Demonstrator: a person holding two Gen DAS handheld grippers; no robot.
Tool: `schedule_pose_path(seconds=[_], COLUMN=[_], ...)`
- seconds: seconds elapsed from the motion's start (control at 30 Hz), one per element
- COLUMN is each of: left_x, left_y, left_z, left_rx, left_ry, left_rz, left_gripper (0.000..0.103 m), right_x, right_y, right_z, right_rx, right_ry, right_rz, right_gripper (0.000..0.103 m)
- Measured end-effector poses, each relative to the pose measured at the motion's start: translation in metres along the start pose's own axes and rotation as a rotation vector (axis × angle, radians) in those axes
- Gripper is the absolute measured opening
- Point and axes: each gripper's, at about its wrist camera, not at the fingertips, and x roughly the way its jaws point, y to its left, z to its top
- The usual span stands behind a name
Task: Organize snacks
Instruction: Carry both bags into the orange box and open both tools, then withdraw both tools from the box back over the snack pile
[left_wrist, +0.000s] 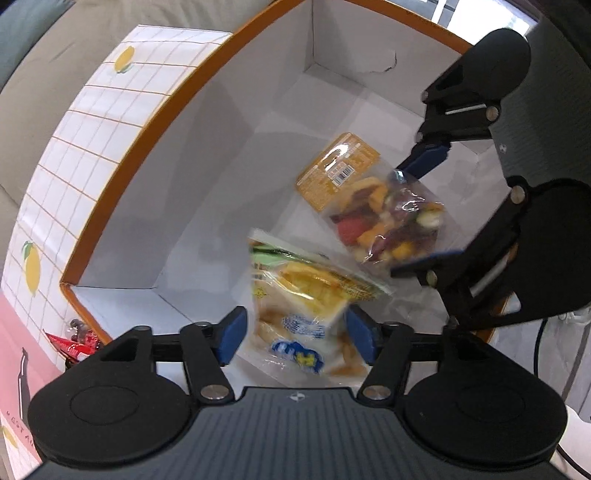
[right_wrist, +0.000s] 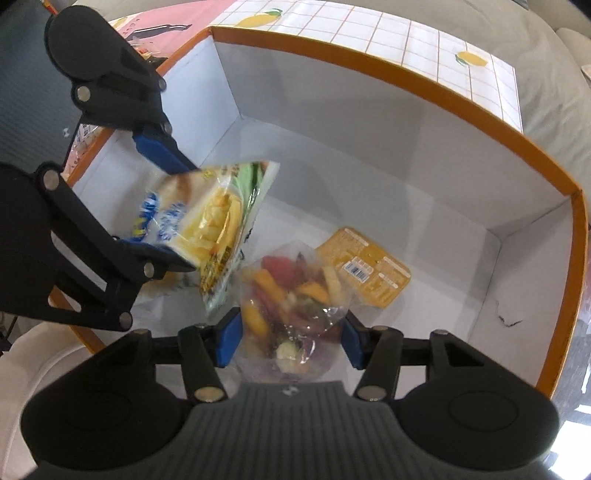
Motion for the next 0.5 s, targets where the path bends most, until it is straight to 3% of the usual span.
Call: schedule_pose_path(seconds=[0.17, 0.33, 0.5], left_x=[-0.010, -0.040, -0.075], left_y=[-0.001, -0.005, -0.006], left_z=[-0.004, -0.018, -0.038], left_rx=[0.002, 0.024, 0.018], left_ry=[-0.018, -0.069, -0.134], left_rz=[-0.020, -0.038, -0.040], left_gripper=[0.080, 0.082, 0.082], right_x=[-0.001, -0.015, -0.042], right_y=[0.000, -0.004, 0.003], right_z=[-0.001, 0.000, 0.002], right_rx=[0.021, 0.061, 0.092], right_ry=[0.017, 0.004, -0.044], right_rz=[-0.008, -0.017, -0.038], right_gripper=[0.066, 0.088, 0.089])
